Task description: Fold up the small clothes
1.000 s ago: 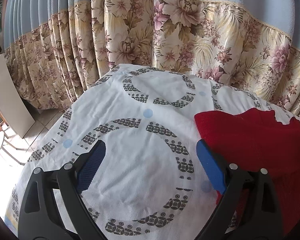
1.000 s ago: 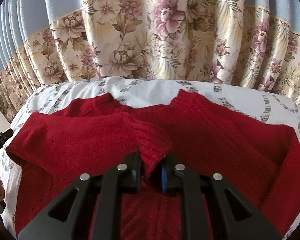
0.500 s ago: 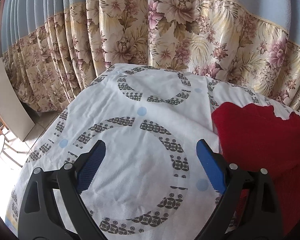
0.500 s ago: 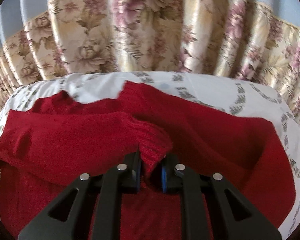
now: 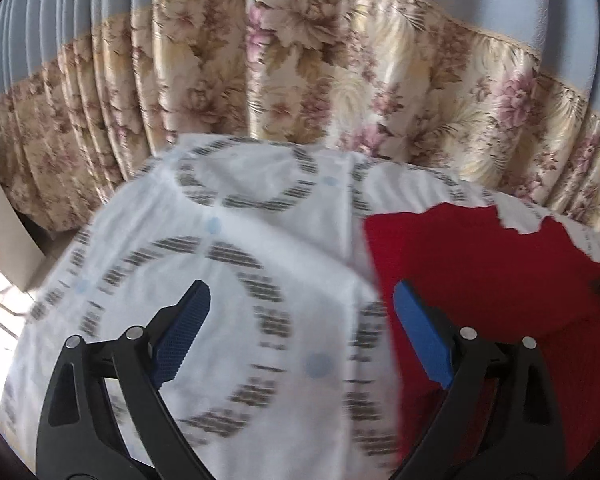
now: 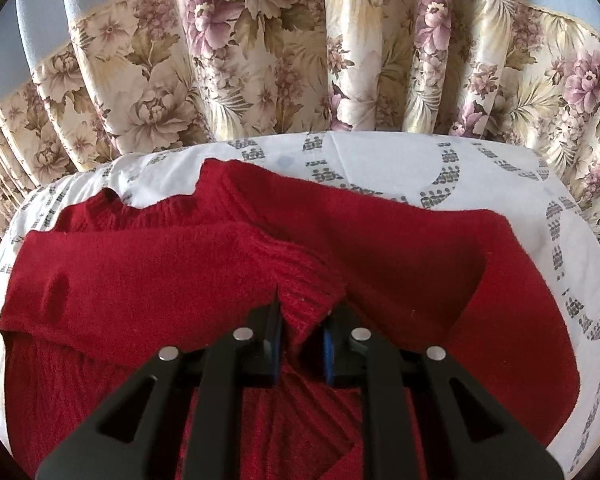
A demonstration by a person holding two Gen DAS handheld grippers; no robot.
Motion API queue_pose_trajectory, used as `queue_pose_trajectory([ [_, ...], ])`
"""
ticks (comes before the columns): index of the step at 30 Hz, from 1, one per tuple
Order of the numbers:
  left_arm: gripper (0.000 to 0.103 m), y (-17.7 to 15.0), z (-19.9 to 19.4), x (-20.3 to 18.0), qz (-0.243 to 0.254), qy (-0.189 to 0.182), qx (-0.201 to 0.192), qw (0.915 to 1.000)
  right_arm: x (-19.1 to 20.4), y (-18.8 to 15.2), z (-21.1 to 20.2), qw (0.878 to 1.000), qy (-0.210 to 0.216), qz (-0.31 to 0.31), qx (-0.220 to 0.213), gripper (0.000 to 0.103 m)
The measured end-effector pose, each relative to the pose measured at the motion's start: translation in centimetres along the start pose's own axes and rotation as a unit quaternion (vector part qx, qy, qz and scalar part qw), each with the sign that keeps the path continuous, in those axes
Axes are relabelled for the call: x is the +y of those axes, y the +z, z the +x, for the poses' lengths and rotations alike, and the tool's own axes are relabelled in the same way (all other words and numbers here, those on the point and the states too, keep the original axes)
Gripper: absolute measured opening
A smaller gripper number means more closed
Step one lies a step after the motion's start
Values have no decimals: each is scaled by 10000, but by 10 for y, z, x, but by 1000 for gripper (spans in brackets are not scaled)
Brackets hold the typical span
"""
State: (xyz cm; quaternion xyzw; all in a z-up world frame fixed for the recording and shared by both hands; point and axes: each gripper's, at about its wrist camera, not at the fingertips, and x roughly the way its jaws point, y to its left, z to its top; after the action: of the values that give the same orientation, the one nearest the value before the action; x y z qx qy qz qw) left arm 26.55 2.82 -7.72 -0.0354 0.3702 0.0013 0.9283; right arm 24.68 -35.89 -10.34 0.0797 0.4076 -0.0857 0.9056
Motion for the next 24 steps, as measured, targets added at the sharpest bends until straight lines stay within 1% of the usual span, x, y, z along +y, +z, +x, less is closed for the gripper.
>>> queue_pose_trajectory([
  [3, 93, -3, 10, -31, 249, -55, 127, 9996, -1, -1, 0, 10000, 58, -18, -27, 15],
  [6, 93, -6, 12, -59, 437, -164, 160, 9988, -2, -3, -1, 9999, 122, 9, -57, 15],
  [8, 93, -8, 10, -74, 598, -141, 135, 9980, -3, -3, 0, 9998, 165, 28, -54, 16],
  [10, 90, -10, 12, -86, 838, -12, 180, 9963, -6, -3, 2, 9998, 212, 63, -16, 17],
  [11, 82, -11, 15, -88, 889, 71, 230, 9958, -8, -4, 3, 9997, 227, 87, -2, 18],
  [12, 64, -13, 20, -87, 888, 141, 340, 9954, -10, -3, 5, 9996, 251, 119, 17, 19],
  [13, 57, -13, 27, -80, 755, 76, 550, 9956, -12, -3, 6, 9994, 294, 149, 43, 20],
  [14, 55, -13, 29, -74, 604, -74, 610, 9963, -14, -3, 7, 9993, 313, 177, 49, 22],
  [15, 52, -12, 30, -67, 488, -129, 641, 9967, -16, -3, 7, 9993, 303, 209, 49, 25],
  [17, 49, -13, 32, -66, 638, -2, 600, 9962, -19, -3, 7, 9993, 264, 245, 53, 26],
  [18, 49, -14, 32, -66, 728, 63, 557, 9958, -18, -3, 4, 9996, 142, 225, 24, 29],
  [20, 48, -15, 30, -63, 681, 29, 528, 9963, -19, -3, -3, 9995, -238, 153, -103, 40],
  [21, 48, -15, 30, -61, 633, 21, 531, 9966, -23, -3, -9, 9991, -338, 186, -166, 45],
  [23, 51, -14, 28, -58, 588, 5, 498, 9970, -34, -2, -20, 9987, -374, 226, -245, 45],
  [24, 57, -14, 24, -57, 605, 92, 451, 9971, -39, -2, -25, 9984, -428, 238, -293, 45],
])
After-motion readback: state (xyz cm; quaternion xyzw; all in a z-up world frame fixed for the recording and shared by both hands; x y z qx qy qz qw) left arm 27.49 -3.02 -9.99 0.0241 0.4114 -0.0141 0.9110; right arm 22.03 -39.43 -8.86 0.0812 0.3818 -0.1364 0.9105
